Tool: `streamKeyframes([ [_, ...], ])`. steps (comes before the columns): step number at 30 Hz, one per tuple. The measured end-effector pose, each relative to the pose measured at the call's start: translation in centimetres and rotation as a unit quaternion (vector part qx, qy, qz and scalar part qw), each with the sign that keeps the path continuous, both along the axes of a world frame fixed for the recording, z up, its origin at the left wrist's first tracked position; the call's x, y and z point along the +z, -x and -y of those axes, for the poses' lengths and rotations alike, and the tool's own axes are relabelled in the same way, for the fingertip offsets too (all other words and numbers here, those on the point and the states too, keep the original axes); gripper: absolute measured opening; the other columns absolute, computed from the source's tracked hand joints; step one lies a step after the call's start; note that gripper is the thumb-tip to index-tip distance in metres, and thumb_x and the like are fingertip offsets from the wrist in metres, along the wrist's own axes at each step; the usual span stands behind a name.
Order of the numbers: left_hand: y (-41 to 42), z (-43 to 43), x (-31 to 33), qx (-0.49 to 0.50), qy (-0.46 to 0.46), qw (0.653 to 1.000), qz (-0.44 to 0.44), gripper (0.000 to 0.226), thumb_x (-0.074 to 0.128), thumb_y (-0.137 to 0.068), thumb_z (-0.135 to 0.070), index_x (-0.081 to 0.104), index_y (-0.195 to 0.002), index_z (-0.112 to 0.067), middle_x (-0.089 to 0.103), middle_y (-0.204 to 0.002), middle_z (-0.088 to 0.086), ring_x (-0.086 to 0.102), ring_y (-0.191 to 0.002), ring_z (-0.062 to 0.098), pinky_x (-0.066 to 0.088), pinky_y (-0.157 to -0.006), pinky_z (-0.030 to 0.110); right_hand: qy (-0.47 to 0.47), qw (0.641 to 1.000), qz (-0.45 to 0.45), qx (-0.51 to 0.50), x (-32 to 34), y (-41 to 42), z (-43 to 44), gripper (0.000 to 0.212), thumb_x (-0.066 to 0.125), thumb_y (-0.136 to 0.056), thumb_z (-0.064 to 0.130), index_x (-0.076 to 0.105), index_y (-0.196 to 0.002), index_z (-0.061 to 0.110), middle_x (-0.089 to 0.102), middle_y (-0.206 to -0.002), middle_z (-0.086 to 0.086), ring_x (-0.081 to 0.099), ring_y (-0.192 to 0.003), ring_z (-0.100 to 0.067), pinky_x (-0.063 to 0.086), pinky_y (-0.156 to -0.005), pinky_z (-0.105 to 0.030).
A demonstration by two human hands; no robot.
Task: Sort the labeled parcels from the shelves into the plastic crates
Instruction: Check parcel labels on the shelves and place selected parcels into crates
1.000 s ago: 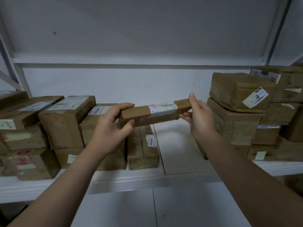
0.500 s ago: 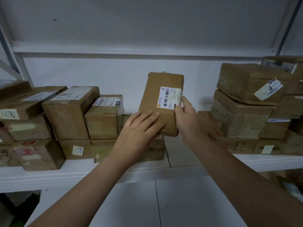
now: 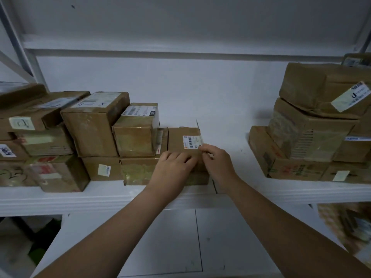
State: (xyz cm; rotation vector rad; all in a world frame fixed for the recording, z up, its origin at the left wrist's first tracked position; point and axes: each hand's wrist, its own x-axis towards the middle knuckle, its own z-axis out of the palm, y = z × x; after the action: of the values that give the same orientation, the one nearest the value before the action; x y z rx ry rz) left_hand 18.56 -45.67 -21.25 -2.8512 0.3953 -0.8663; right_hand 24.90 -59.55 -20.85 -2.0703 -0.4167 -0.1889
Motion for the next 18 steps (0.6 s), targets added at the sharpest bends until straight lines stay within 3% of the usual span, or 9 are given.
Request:
streamKeyframes([
  [2, 0.1, 0.0, 0.1, 0.003, 0.001, 1.000, 0.011, 0.014, 0.065, -0.079, -0.018, 0.070, -0.093, -0.019, 0.068, -0.086, 0.001, 0.063, -0.068, 0.025, 0.048, -0.071, 0.036, 0.006, 1.000, 0.018, 0.011, -0.2, 0.0, 0.3, 0.029, 0.048, -0.095, 0.002, 0.065, -0.118, 0.005, 0.063, -0.125, -0.009, 0.057, -0.115, -0.021, 0.043, -0.093, -0.021],
  [5, 0.1, 0.2, 0.6, 0.020, 0.003, 1.000, -0.017, 0.036, 0.038, -0.090, -0.037, 0.070, -0.087, -0.020, 0.067, -0.081, -0.001, 0.062, -0.067, 0.023, 0.046, -0.071, 0.036, 0.008, 0.998, 0.050, 0.023, 0.0, 0.1, 1.0, 0.027, 0.050, -0.095, 0.004, 0.064, -0.117, 0.007, 0.062, -0.123, -0.009, 0.056, -0.114, -0.020, 0.047, -0.096, -0.030],
  [11, -0.7, 2.0, 3.2, 0.000, -0.005, 1.000, 0.012, 0.042, 0.031, -0.085, -0.036, 0.070, -0.090, -0.020, 0.068, -0.085, 0.000, 0.064, -0.076, 0.025, 0.046, -0.077, 0.037, 0.026, 0.983, 0.179, -0.016, 3.3, 0.7, 4.5, 0.026, 0.051, -0.092, 0.005, 0.066, -0.114, 0.010, 0.066, -0.116, -0.004, 0.057, -0.110, -0.019, 0.049, -0.095, -0.037],
  [14, -1.7, 4.2, 5.0, -0.025, 0.002, 0.998, 0.056, 0.040, 0.035, -0.084, -0.037, 0.069, -0.096, -0.020, 0.069, -0.092, -0.001, 0.065, -0.081, 0.024, 0.047, -0.076, 0.035, 0.029, 0.967, 0.245, -0.064, 5.6, 1.3, 7.7, 0.028, 0.049, -0.088, 0.012, 0.069, -0.108, 0.013, 0.064, -0.105, 0.008, 0.056, -0.100, -0.008, 0.045, -0.088, -0.027],
  [18, -3.4, 8.6, 7.5, -0.082, 0.028, 0.991, 0.105, 0.039, 0.038, -0.084, -0.035, 0.069, -0.099, -0.017, 0.069, -0.096, 0.002, 0.066, -0.080, 0.026, 0.049, -0.076, 0.035, 0.031, 0.950, 0.285, -0.120, 8.8, 2.2, 13.3, 0.024, 0.054, -0.089, 0.002, 0.068, -0.107, 0.009, 0.056, -0.100, 0.011, 0.051, -0.096, -0.006, 0.038, -0.083, -0.020],
])
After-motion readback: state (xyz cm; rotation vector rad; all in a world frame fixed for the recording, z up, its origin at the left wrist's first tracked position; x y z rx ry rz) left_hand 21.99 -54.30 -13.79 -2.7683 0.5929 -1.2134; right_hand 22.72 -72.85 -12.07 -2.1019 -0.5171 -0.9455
